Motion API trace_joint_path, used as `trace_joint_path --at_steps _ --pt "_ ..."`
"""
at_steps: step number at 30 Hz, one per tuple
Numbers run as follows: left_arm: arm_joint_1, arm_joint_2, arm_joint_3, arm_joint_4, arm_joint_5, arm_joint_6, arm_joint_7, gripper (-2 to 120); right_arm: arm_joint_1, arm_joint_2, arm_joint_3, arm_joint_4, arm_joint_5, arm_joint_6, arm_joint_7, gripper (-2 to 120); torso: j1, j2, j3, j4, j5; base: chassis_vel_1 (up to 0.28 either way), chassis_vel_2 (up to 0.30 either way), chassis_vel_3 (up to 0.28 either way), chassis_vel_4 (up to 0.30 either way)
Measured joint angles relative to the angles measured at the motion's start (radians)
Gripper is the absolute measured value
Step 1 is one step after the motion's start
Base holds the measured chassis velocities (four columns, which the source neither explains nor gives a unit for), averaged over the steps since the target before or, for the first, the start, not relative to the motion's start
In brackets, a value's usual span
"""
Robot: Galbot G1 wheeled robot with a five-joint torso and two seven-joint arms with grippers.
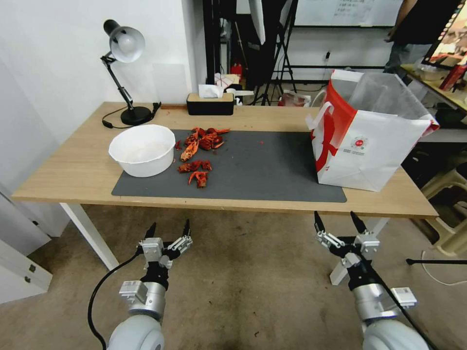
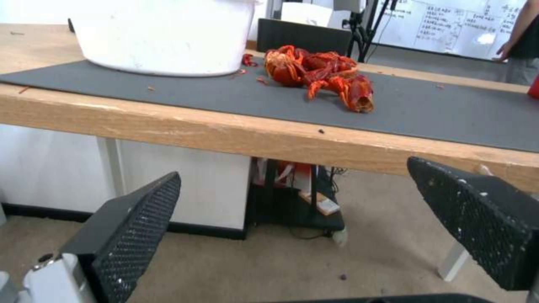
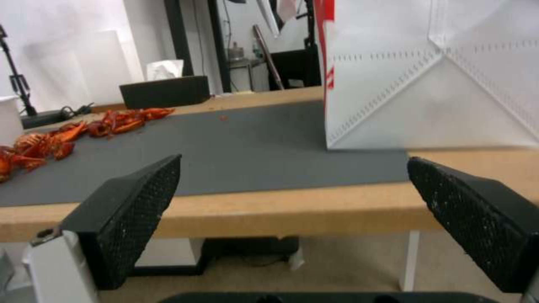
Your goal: Close the takeout container lid, then place the container into the takeout bag.
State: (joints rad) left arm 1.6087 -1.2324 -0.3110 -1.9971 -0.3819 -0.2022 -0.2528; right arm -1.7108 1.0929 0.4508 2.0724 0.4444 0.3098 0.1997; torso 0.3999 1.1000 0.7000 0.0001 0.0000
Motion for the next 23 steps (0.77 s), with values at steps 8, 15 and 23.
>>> trace_joint_path --at_steps 8,15,23 --pt "0.000 -0.004 0.003 0.011 0.007 -0.019 0.010 100 0.022 0.022 -0.046 -0.019 0.016 -0.006 0.046 100 0.000 0.000 0.000 0.0000 0.0000 0.000 0.000 0.000 0.000" --pt "-0.002 -0.003 0.006 0.018 -0.004 -0.033 0.014 100 0.024 0.024 -0.058 -0.012 0.044 -0.024 0.066 100 0.000 0.000 0.000 0.0000 0.0000 0.000 0.000 0.000 0.000" --pt "-0.003 -0.003 0.006 0.019 -0.005 -0.033 0.014 100 0.026 0.022 -0.058 -0.011 0.045 -0.026 0.066 100 0.000 0.000 0.000 -0.0001 0.0000 0.000 0.000 0.000 0.000"
